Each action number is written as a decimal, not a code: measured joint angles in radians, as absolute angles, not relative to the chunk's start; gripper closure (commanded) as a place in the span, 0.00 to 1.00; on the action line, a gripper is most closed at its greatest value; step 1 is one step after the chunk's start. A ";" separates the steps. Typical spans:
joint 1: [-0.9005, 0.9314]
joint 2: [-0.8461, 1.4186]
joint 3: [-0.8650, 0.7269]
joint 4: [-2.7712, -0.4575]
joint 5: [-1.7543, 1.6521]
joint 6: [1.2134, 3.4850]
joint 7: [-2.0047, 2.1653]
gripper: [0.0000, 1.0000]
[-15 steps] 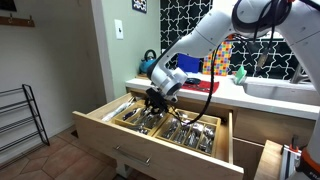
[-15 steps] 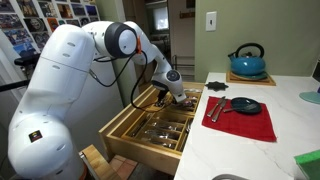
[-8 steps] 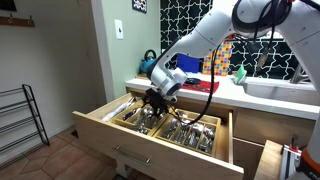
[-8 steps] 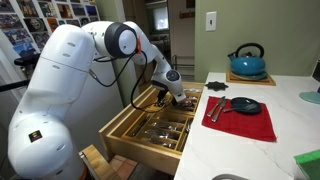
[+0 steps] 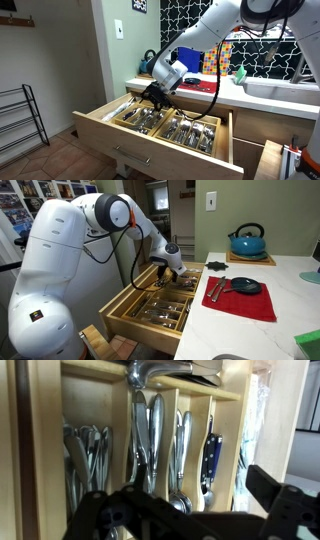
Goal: Put the spoon into the drawer
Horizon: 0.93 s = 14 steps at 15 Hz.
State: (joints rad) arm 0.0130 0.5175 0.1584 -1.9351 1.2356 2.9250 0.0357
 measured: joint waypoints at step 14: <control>0.114 0.147 -0.040 -2.210 0.405 2.793 0.409 0.00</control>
State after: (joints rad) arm 0.1143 0.1474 -0.0400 -2.2098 0.4049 2.7934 0.4092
